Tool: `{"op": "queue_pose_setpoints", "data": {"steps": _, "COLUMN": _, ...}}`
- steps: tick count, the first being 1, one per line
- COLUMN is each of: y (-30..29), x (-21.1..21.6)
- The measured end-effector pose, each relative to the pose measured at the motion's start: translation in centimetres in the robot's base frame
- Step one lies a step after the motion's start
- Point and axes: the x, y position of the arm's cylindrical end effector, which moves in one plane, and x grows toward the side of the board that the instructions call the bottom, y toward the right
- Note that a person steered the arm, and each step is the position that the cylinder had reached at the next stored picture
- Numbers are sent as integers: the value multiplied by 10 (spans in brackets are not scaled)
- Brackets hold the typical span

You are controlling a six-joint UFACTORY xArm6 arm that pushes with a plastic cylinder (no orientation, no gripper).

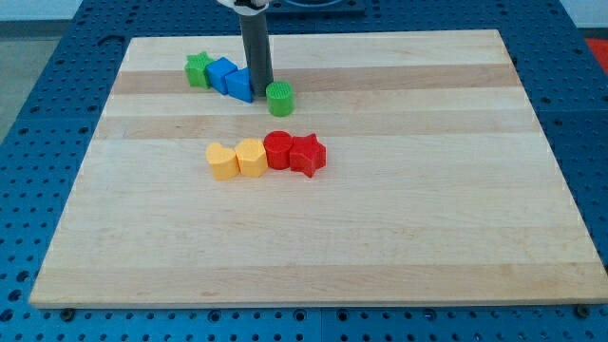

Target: Slide the green circle a bit down

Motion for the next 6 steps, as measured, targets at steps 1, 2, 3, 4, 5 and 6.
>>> {"op": "queue_pose_setpoints", "data": {"steps": 1, "y": 0, "x": 0}}
{"op": "queue_pose_setpoints", "data": {"steps": 2, "y": 13, "x": -12}}
{"op": "queue_pose_setpoints", "data": {"steps": 3, "y": 35, "x": -13}}
{"op": "queue_pose_setpoints", "data": {"steps": 4, "y": 44, "x": -7}}
{"op": "queue_pose_setpoints", "data": {"steps": 5, "y": 29, "x": 9}}
{"op": "queue_pose_setpoints", "data": {"steps": 6, "y": 1, "x": 23}}
